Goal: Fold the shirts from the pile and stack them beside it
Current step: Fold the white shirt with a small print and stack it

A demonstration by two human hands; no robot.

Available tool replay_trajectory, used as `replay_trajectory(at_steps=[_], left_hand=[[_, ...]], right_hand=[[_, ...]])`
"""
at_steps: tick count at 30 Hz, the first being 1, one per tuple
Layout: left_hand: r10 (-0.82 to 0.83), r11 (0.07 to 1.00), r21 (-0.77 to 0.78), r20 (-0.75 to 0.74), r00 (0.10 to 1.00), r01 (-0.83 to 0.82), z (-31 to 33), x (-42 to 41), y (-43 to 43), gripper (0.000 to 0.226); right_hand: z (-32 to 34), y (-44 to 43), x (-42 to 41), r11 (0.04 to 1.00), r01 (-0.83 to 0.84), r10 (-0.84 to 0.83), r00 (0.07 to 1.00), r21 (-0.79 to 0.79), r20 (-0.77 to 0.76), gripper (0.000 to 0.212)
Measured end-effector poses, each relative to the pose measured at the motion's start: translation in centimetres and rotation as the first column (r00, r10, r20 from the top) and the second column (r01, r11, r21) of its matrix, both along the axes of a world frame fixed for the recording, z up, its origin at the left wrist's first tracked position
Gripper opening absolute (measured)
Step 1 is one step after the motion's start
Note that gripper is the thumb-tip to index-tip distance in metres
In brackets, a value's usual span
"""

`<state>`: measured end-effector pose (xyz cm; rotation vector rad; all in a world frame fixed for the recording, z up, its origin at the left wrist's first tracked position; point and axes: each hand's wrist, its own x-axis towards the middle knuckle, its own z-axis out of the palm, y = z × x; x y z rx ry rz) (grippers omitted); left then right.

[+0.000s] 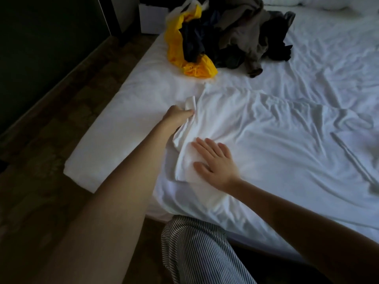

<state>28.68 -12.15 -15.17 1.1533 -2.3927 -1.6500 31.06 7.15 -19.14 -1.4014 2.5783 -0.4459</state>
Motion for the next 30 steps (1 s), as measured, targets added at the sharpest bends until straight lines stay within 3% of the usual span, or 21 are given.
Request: replay_trajectory(at_steps=[2,4,7,10,14,18,24,27,30], left_hand=[[0.128,0.98,0.172,-0.175,0.976,-0.098,-0.7,0.3,0.2,0.02],[0.317,0.942,0.212,-0.32,0.893,-0.259,-1.1,1.3,0.5,0.024],[0.428,0.874,-0.037,-0.412,0.804,-0.484,-2.7,3.2,0.0,0.03],[0.332,0.884,-0.219,-0.329,0.884,-0.413,-3.2,3.8,-0.9,0.033],[0.284,0.9,-0.248,-0.294,0.913,-0.36,-2.9,2.9,-1.7,0.035],[0.305,0.885,-0.251,-0.324,0.896,-0.392,-3.6,3.4,-2.5,0.032],[0.24,0.901,-0.288,-0.292,0.926,-0.325,-3.5,4.4,-2.3,0.031],[0.189,0.959,-0.161,-0.249,0.95,-0.233,-3.4,4.8,-1.9,0.025],[0.095,0.991,-0.069,-0.257,0.962,-0.116,-2.8,5.0,-1.2,0.049]], right_hand=[[0.4,0.2,-0.3,1.0,0.002,0.0,0.996,-0.022,0.089,0.079],[1.0,0.1,-0.5,0.997,0.061,-0.051,0.984,-0.053,0.17,0.079],[1.9,-1.1,-1.3,0.984,0.161,-0.14,0.966,-0.082,0.219,0.063],[3.0,-2.6,-2.9,0.997,0.076,-0.077,0.996,0.021,0.042,0.061],[3.7,-4.5,-5.2,0.988,0.112,-0.107,0.993,0.104,-0.054,0.056],[1.2,-4.1,-5.0,0.94,0.12,-0.094,0.991,0.318,-0.095,0.056],[1.6,-4.2,-5.6,0.931,0.088,-0.059,0.994,0.353,-0.092,0.054],[4.0,-5.2,-6.5,0.934,0.085,-0.072,0.996,0.348,-0.048,0.046],[6.9,-7.6,-7.5,0.952,0.191,-0.218,0.972,0.241,0.09,0.043]])
